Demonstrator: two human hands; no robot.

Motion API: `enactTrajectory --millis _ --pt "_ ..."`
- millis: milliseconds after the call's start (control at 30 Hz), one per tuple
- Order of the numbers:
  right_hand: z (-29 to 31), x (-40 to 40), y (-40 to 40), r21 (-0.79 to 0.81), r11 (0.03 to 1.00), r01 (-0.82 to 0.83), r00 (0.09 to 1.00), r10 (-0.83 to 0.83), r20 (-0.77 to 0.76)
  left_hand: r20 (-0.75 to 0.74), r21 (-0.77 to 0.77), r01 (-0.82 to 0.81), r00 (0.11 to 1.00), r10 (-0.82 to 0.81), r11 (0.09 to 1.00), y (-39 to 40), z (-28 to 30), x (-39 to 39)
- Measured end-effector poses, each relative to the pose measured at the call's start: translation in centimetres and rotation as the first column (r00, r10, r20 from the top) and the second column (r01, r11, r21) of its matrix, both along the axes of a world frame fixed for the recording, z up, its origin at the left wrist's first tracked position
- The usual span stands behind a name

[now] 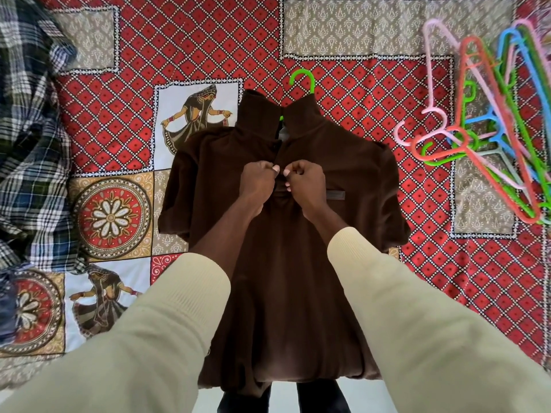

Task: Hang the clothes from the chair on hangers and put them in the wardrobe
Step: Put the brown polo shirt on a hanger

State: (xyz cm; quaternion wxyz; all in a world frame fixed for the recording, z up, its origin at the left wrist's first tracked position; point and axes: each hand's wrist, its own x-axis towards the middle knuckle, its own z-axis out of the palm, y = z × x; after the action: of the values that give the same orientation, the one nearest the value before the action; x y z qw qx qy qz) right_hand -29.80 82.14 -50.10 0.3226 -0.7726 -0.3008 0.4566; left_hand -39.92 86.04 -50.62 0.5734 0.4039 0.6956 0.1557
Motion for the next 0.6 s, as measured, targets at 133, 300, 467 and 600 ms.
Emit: enactTrajectory --millis 133,300,467,600 --pt "0.0 -0.6 -0.3 0.007 1.0 0.028 0.999 -0.028 0.025 -0.013 0.044 -0.041 0.999 0.041 0.998 -0.2 -0.1 -0.3" --pt "0.4 -0.1 0.2 -0.05 0.998 0.04 0.991 -0.033 0.126 -0.128 0.116 -0.028 0.991 0.043 0.993 -0.2 0.0 -0.1" --pt "2.0 -0.9 0.5 -0.019 0.996 -0.089 0.916 0.089 0.392 -0.293 0.308 0.108 0.956 -0.014 0.945 0.6 1.3 -0.2" --pt "2.3 -0.9 2.2 0.063 0.985 -0.16 0.87 0.11 0.481 -0.08 0.191 -0.044 0.995 0.06 0.981 3.5 1.7 -0.2"
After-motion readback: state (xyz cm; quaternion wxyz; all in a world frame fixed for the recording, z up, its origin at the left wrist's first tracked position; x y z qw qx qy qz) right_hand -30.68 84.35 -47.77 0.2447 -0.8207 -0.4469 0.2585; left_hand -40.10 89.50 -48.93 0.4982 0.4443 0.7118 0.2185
